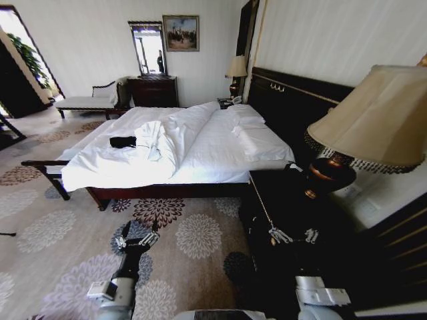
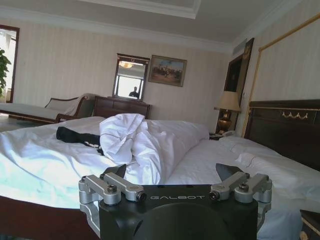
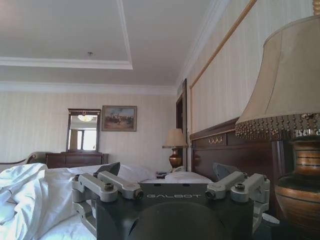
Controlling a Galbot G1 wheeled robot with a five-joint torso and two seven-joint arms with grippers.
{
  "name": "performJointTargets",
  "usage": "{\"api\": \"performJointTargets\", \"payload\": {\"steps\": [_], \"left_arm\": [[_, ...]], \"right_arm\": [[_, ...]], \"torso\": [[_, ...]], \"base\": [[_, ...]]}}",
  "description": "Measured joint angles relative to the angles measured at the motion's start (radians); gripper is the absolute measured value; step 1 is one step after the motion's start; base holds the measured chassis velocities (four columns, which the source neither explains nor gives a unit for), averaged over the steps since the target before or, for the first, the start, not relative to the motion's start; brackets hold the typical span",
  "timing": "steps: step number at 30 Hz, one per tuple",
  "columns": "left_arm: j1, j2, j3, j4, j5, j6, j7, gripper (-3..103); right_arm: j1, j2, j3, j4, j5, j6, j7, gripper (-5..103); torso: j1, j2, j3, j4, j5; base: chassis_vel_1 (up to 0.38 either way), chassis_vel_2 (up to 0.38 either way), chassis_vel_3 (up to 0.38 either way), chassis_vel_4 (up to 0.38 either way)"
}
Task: Fold the clothes on the bed.
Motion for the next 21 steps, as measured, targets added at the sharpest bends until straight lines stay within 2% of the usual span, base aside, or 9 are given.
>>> {"api": "performJointTargets", "payload": {"steps": [10,21], "left_arm": [[-0.010,0.020,-0.005,0.010,-0.011,0.010,0.000,100],[0.002,0.017,-0.009,-0.009,0.001,0.009,0.000,100]], "right_arm": [[-0.002,0.013,-0.001,-0.011,-0.012,0.021,0.004,100],[0.005,-0.007,0.003,-0.006,-0.009,0.028,0.002,100]], "torso": [[0.000,0.000,0.000,0.0001,0.0000],[0.000,0.000,0.000,0.0001,0.0000]], "base": [[0.000,0.000,0.000,0.000],[-0.002,0.005,0.001,-0.002]]}}
